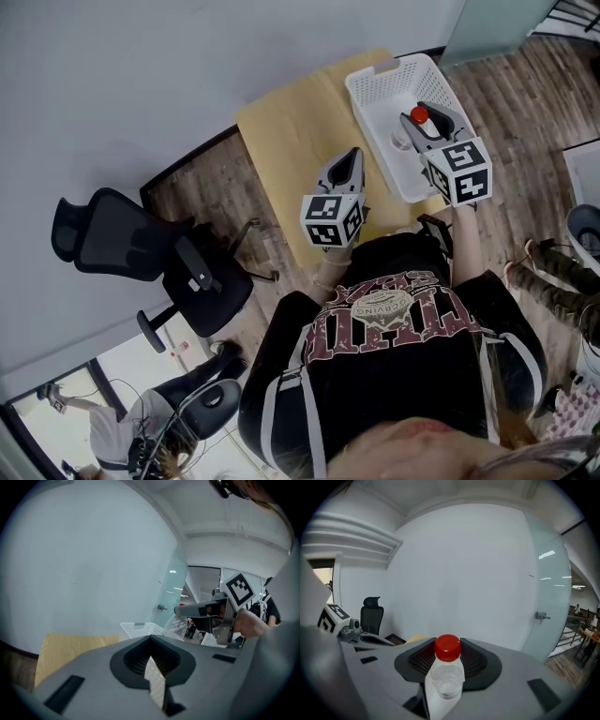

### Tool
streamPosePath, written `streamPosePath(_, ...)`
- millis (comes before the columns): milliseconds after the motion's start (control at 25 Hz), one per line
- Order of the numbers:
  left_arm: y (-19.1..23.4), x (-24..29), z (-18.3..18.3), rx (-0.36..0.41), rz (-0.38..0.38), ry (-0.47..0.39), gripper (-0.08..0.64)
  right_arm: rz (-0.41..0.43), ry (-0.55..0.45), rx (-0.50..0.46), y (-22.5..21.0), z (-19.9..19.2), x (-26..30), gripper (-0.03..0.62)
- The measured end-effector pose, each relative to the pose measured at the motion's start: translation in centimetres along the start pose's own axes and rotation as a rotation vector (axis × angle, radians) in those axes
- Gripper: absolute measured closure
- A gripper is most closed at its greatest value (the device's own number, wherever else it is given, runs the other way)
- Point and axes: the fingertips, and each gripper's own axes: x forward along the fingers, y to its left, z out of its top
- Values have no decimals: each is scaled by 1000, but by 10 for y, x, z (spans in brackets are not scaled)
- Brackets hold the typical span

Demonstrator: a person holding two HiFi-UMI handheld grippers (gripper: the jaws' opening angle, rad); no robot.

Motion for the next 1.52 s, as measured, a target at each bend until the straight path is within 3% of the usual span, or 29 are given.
streamPosePath(800, 11, -29, -2, -15, 49, -33, 512, 70, -160, -110, 44, 72, -34, 423)
streamPosePath(1520, 43, -64, 0, -49, 153, -74, 512, 268, -160, -127, 109, 81, -4, 423)
